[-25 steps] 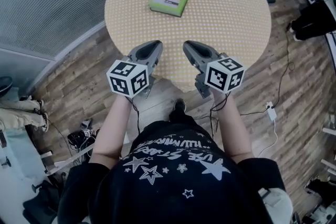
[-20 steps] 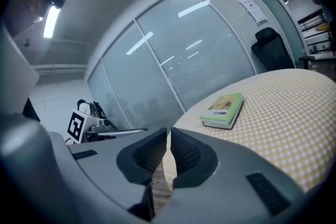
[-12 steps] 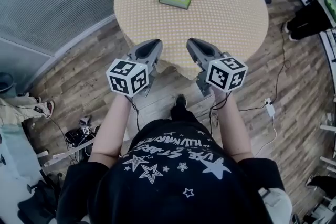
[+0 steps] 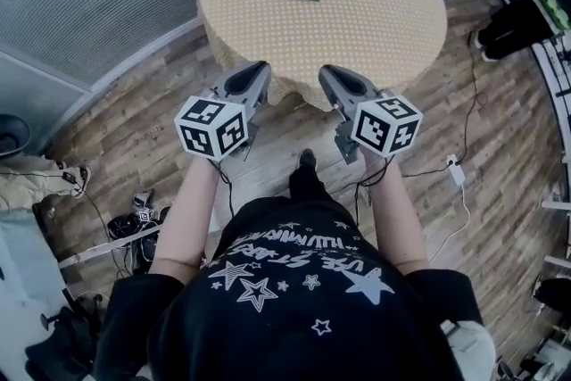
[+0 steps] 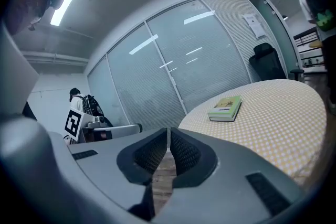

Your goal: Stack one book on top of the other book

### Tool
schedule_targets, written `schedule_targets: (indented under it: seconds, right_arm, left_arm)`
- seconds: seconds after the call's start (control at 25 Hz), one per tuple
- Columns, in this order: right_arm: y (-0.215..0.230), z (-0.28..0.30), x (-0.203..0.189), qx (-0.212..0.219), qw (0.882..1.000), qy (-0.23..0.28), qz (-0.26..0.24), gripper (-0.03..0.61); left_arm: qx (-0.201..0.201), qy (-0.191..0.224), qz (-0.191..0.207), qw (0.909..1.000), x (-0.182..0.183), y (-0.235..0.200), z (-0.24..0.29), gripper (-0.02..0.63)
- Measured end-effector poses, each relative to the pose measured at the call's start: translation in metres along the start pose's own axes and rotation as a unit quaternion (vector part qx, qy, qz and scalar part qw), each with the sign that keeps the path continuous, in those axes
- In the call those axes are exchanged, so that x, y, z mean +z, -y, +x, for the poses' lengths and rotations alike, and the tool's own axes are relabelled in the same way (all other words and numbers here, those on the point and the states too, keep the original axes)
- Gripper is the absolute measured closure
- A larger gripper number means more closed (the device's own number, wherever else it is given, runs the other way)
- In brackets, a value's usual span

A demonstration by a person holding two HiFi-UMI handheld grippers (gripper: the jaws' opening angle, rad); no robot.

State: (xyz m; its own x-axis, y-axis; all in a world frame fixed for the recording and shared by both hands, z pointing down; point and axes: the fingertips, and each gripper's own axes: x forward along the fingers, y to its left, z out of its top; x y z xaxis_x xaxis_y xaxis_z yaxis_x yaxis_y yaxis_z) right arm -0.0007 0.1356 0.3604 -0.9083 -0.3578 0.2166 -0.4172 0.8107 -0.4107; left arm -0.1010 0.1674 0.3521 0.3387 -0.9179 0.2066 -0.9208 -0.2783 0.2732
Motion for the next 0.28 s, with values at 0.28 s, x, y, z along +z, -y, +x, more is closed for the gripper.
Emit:
schedule_targets:
  seconds: [0.28]
  right_arm:
    - [-0.037,-0.021,-0.035,-0.003,1.0,-0.013,-0.006,0.538]
  left_arm:
    - [-0.002,0.001,0.004,1.0,-0.018,0.02,-0.047,0.584]
